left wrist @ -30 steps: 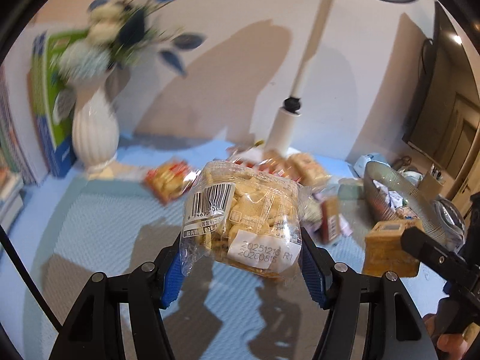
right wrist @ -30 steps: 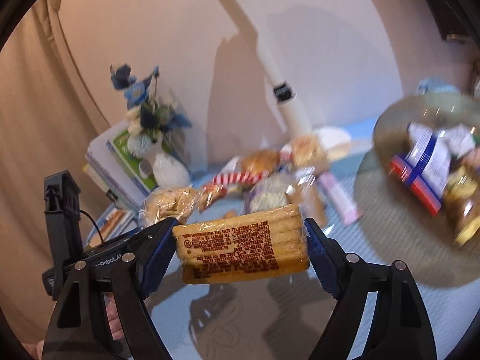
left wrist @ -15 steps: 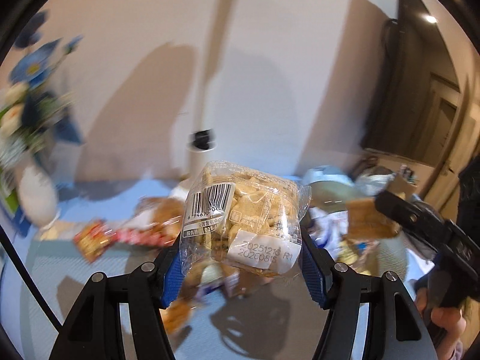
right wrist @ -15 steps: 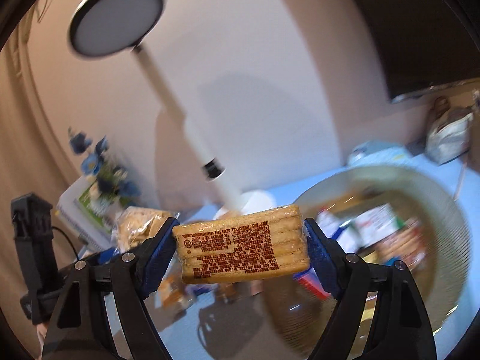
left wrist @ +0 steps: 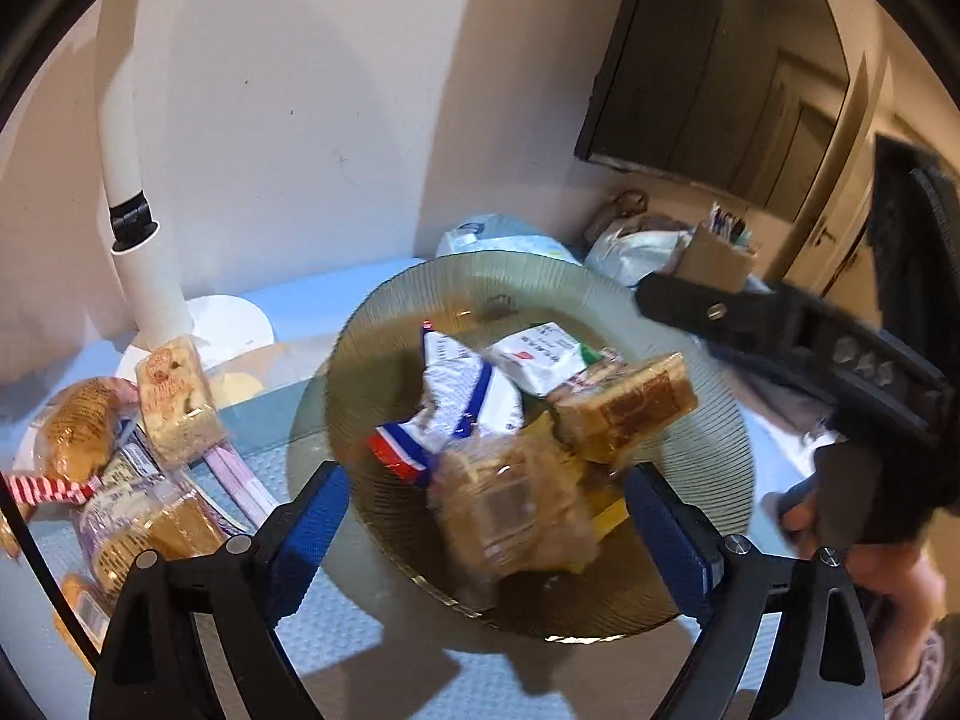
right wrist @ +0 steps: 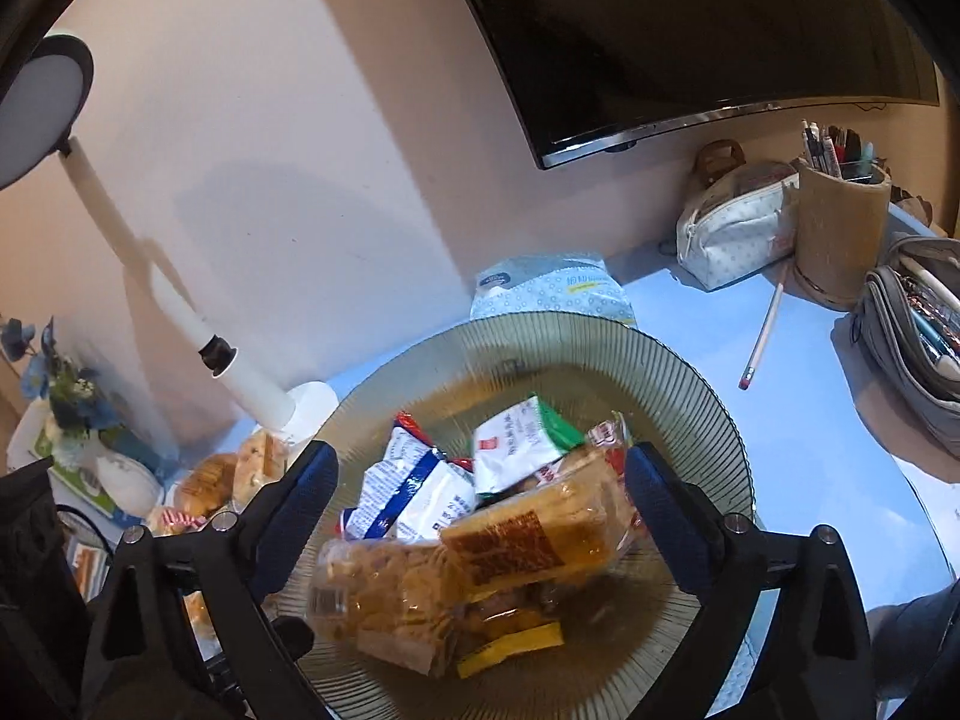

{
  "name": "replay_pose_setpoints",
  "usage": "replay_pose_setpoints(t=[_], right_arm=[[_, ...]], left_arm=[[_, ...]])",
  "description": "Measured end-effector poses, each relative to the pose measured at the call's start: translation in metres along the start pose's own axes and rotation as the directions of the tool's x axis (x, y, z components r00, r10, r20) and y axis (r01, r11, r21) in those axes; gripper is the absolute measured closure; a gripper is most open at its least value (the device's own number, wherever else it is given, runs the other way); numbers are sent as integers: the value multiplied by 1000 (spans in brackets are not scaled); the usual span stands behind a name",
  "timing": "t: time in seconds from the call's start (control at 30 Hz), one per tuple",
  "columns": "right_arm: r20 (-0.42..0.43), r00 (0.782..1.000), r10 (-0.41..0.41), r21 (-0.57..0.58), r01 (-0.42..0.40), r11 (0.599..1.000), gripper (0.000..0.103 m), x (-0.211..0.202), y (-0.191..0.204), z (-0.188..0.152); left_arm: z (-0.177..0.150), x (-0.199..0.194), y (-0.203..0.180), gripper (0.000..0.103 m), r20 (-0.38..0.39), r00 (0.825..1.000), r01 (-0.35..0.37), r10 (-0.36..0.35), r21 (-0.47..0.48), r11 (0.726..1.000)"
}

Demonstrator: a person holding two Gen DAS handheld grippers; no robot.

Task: Organize snacks
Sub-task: 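Carry both held items over the glass bowl and open both tools, then move the right tool over the orange cake bag while the left tool moves over the red-label bag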

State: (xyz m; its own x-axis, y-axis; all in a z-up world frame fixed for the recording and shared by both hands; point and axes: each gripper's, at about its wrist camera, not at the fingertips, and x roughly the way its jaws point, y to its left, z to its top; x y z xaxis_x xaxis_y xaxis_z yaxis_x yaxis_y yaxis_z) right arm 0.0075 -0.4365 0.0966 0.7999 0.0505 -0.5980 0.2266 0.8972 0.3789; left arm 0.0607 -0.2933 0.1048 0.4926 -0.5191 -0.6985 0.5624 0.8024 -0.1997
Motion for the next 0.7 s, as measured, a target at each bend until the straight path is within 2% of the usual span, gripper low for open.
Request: replay_pose_setpoints(t=[0.2, 0.43, 0.57, 0.7], right_arm=[[13, 1000, 18, -15, -18, 1000, 2, -1, 23, 3], [6, 998, 61, -68, -61, 996, 1, 2, 74, 0], [-8, 995, 103, -112, -104, 988, 1, 6, 109, -7], [-39, 988, 150, -156, -155, 976, 1, 12, 148, -22]], left_arm=[[-2, -6, 26, 8, -6, 998, -62, 62, -29, 998], [-8, -29, 71, 8, 11, 992, -123, 124, -70, 990], [-10, -45, 104, 8, 36, 976, -211, 214, -87, 974], [-16, -67, 151, 8, 46, 964, -255, 263, -135, 957]])
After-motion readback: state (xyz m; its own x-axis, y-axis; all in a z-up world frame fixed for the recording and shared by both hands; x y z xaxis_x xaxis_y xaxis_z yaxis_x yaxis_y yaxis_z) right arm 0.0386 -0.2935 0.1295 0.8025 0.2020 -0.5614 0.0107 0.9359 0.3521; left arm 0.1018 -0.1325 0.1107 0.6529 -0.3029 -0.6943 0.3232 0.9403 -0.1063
